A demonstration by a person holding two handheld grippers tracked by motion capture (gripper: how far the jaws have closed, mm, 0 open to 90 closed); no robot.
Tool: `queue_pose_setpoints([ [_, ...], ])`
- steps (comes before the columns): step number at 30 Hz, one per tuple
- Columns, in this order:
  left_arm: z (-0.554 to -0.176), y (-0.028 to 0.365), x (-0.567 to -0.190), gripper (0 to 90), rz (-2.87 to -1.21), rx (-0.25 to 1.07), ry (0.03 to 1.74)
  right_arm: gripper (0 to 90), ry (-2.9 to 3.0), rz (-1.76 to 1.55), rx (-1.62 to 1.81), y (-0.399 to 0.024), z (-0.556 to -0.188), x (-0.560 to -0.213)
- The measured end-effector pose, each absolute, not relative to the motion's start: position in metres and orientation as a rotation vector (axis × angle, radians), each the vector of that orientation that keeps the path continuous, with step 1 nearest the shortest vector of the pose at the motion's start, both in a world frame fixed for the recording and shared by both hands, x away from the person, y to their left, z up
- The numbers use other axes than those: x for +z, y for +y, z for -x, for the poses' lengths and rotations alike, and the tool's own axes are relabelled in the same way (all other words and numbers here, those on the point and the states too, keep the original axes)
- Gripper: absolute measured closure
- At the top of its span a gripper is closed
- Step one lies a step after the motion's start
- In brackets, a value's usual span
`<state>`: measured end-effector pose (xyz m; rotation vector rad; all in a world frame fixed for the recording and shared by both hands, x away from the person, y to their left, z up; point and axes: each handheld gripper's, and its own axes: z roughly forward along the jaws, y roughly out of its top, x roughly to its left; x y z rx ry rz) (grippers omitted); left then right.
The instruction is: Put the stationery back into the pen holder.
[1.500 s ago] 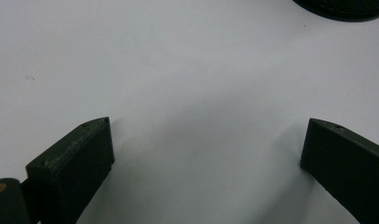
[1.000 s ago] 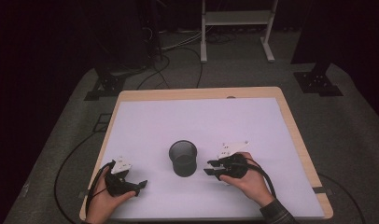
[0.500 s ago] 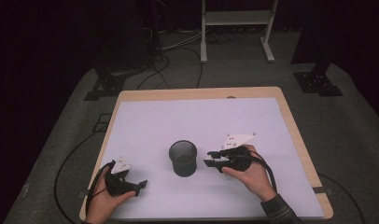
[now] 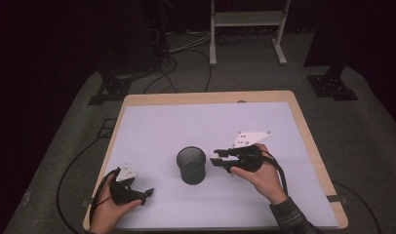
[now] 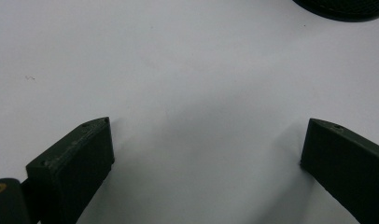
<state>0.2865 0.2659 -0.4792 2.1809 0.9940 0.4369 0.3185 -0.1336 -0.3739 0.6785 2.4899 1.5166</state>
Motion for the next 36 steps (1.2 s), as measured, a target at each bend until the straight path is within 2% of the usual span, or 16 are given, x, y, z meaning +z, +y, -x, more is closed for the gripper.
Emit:
queue_pose_setpoints([
  [21, -0.286, 0.266, -0.479, 1.7, -2.181, 0.433, 0.996, 64.4, 2.435, -0.586, 1.601, -0.103, -0.335, -0.342],
  [36, -0.286, 0.266, -0.479, 1.7, -2.182, 0.433, 0.995, 64.3, 2.446, -0.564, 1.602, -0.074, -0.353, -0.337],
])
